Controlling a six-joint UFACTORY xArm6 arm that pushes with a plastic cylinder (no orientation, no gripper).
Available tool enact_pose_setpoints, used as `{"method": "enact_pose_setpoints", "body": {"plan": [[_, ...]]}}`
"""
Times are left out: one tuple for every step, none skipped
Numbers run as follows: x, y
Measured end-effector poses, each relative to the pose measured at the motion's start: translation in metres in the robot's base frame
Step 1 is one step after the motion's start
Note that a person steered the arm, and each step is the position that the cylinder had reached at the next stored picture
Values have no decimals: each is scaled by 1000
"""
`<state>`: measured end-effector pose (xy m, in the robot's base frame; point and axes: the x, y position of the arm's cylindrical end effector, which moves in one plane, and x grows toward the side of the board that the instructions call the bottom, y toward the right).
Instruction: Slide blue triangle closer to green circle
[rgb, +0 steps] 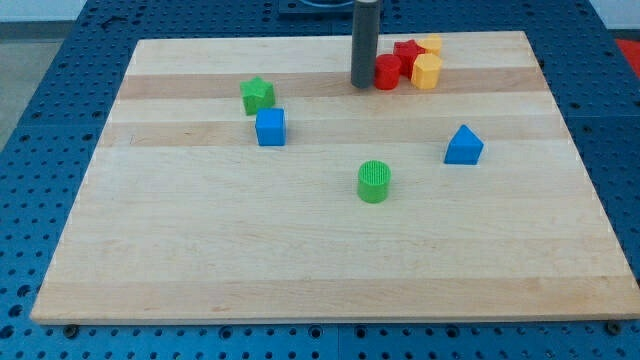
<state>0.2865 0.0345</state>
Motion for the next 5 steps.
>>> {"method": "enact_pose_setpoints", "body": {"plan": [[-7,-1],[-7,20],[-7,29],[-7,28],[13,20]]}}
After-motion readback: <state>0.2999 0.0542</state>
